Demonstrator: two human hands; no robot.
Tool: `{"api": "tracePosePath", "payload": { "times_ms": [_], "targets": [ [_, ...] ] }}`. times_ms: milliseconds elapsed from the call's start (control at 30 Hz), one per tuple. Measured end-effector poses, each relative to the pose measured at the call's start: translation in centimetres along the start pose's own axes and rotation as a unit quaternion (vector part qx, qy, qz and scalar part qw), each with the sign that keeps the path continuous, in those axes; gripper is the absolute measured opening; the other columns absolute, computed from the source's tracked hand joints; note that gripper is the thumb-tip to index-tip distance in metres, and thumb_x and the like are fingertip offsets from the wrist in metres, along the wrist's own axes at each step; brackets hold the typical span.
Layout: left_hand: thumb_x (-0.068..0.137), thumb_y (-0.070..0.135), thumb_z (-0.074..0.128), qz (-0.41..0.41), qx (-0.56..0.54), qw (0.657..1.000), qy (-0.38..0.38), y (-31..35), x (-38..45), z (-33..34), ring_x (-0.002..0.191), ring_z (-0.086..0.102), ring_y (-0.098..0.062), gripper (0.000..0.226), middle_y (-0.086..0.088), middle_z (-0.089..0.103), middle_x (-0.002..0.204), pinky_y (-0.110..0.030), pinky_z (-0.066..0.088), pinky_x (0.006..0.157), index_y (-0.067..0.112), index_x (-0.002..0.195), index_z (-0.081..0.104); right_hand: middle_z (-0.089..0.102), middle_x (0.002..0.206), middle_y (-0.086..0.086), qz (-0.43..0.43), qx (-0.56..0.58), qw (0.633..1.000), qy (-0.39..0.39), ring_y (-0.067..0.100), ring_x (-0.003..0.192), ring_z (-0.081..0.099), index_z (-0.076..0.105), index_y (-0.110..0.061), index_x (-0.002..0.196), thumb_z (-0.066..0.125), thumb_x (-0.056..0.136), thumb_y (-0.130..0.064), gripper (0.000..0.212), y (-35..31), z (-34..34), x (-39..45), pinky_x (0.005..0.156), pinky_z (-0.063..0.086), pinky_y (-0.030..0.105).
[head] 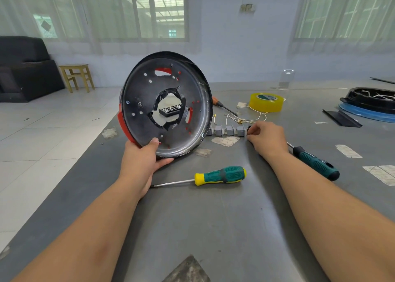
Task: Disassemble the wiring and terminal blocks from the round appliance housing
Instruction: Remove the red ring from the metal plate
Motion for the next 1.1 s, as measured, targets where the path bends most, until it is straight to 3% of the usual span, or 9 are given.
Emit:
{"api": "tracePosePath", "payload": {
  "times_ms": [133,267,433,533,600,667,800,1100],
  "targets": [
    [0.106,0.008,0.058,-0.002,-0.009,1.0,0.0,0.1,0.0,0.0,0.117,0.067,-0.032,0.031,-0.007,0.063,0.136,-0.044,0.066,0.069,0.013,0.135,0.05,0.072,0.103,0.001,-0.001,0.01,1.0,-0.007,0.021,0.1,0.065,0.072,-0.022,0.101,0.073,0.09,-0.017,0.012,0.1,-0.1,-0.3,0.087,0.052,0.031],
    [0.106,0.009,0.058,-0.006,-0.015,1.0,-0.003,0.1,0.0,0.1,0.119,0.067,-0.032,0.031,-0.007,0.063,0.137,-0.044,0.067,0.069,0.013,0.135,0.05,0.073,0.103,0.0,-0.004,0.062,0.998,0.004,0.019,0.1,0.065,0.071,-0.023,0.103,0.059,0.089,-0.005,0.025,0.3,-0.9,-1.2,0.087,0.048,0.027],
    [0.106,0.013,0.058,-0.007,-0.016,1.0,-0.018,0.3,-0.2,0.1,0.117,0.068,-0.033,0.03,-0.008,0.065,0.135,-0.041,0.066,0.066,0.015,0.136,0.053,0.071,0.094,-0.006,-0.007,0.121,0.991,0.058,0.013,0.089,0.063,0.072,-0.025,0.102,0.058,0.093,-0.015,0.019,0.0,-2.0,-3.3,0.076,0.045,0.024],
    [0.107,0.018,0.058,-0.009,-0.029,0.999,-0.027,0.5,-0.5,0.1,0.113,0.071,-0.033,0.026,-0.008,0.069,0.13,-0.037,0.065,0.062,0.017,0.133,0.056,0.066,0.085,-0.014,-0.023,0.151,0.986,0.071,0.004,0.083,0.06,0.07,-0.03,0.097,0.06,0.096,-0.024,0.012,-1.2,-1.7,-4.4,0.065,0.038,0.012],
    [0.107,0.023,0.058,-0.013,-0.042,0.999,-0.031,0.6,-0.8,0.1,0.109,0.073,-0.031,0.023,-0.008,0.071,0.126,-0.036,0.064,0.061,0.019,0.129,0.057,0.066,0.085,-0.015,-0.046,0.153,0.985,0.071,0.001,0.08,0.059,0.069,-0.031,0.096,0.06,0.096,-0.026,0.011,-2.4,-1.3,-4.8,0.064,0.038,0.013],
    [0.106,0.026,0.06,-0.015,-0.051,0.998,-0.03,0.7,-1.0,0.1,0.106,0.074,-0.03,0.023,-0.008,0.072,0.123,-0.035,0.063,0.059,0.018,0.128,0.058,0.068,0.091,-0.006,-0.059,0.122,0.988,0.073,0.01,0.082,0.061,0.071,-0.026,0.099,0.059,0.097,-0.021,0.013,-2.9,-0.9,-4.8,0.069,0.043,0.022],
    [0.106,0.028,0.06,-0.009,-0.056,0.998,-0.031,0.8,-1.2,0.0,0.102,0.075,-0.028,0.014,-0.006,0.074,0.119,-0.034,0.063,0.059,0.021,0.118,0.06,0.065,0.116,0.006,-0.039,-0.016,0.998,0.036,0.028,0.102,0.062,0.072,-0.02,0.114,0.051,0.1,-0.013,0.026,-1.4,-0.8,-4.0,0.085,0.048,0.034],
    [0.106,0.028,0.061,-0.009,-0.054,0.998,-0.027,0.7,-1.0,0.0,0.107,0.073,-0.03,0.014,-0.007,0.072,0.123,-0.034,0.063,0.059,0.023,0.119,0.06,0.052,0.136,0.013,-0.05,-0.129,0.989,-0.06,0.036,0.123,0.052,0.06,-0.03,0.141,0.039,0.106,-0.017,0.043,0.1,-0.3,-2.5,0.103,0.048,0.043]
  ]
}}
Point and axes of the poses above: each hand's wrist, its own x-axis towards the middle knuckle, its own z-axis out of the palm, y = z × x, the point moved 4 cm from there along x, towards the middle knuckle
